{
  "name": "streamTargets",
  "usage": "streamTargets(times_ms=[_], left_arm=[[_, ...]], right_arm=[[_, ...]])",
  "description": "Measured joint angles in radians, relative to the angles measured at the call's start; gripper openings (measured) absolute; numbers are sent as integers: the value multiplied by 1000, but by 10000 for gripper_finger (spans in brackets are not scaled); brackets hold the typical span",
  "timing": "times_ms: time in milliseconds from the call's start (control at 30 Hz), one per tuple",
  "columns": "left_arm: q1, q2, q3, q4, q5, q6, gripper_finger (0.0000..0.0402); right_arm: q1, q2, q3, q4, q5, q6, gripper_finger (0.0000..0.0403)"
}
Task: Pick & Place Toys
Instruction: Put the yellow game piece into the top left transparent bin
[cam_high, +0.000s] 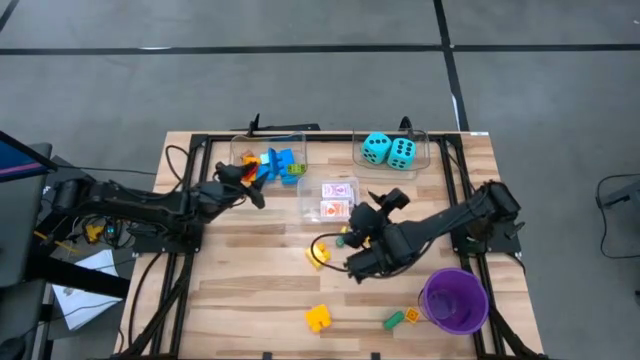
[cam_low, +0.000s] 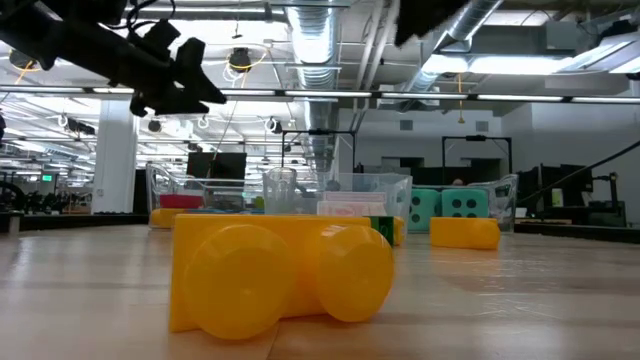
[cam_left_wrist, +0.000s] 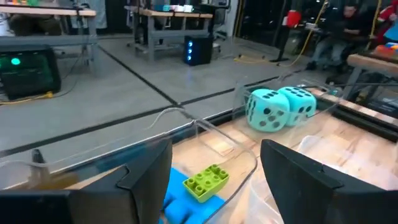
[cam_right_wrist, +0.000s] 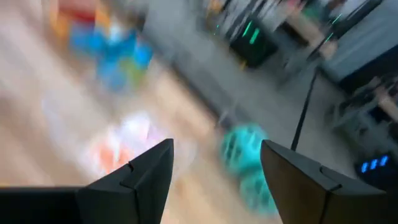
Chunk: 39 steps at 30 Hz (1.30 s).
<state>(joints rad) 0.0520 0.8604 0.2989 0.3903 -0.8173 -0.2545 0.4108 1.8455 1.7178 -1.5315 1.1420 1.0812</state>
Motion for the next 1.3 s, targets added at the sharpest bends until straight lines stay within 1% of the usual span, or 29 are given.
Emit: streamTargets(times_ms=[33, 167, 267, 333, 433, 500, 600, 667, 733, 900, 1033, 1167, 1233, 1300], left_arm=[[-2, -8, 0, 0, 2, 12, 238], [-4, -27, 0, 4, 2, 41, 237], [-2, -36, 0, 18, 3, 51, 237], [-1, -38, 0, 56, 2, 78, 237], [-1, -37, 0, 90, 2, 125, 237], [-1, -38, 0, 117, 3, 145, 237], [-1, -37, 0, 148, 3, 179, 237], [-1, -38, 0, 175, 3, 205, 237], [-1, -37, 0, 200, 3, 228, 237], [-1, -37, 0, 271, 3, 287, 237], [-1, -37, 0, 318, 3, 326, 237], [-1, -37, 0, 349, 3, 350, 237], [0, -37, 0, 365, 4, 360, 237], [0, -37, 0, 374, 4, 361, 237]], right_arm=[[-11, -7, -21, 14, -49, -17, 233], [-92, -16, -129, 77, -167, -61, 233], [-160, -28, -206, 134, -226, -69, 233], [-193, -43, -259, 167, -272, -76, 233], [-234, -75, -350, 321, -347, -152, 233], [-253, -113, -421, 456, -406, -223, 233], [-274, -172, -530, 645, -513, -314, 233], [-279, -212, -593, 733, -575, -342, 233], [-275, -254, -638, 761, -618, -341, 233], [-233, -335, -722, 766, -655, -251, 233], [-180, -348, -779, 831, -703, -244, 233], [-119, -332, -824, 902, -713, -315, 233], [-93, -332, -836, 911, -696, -359, 233], [-74, -328, -842, 964, -677, -392, 233]])
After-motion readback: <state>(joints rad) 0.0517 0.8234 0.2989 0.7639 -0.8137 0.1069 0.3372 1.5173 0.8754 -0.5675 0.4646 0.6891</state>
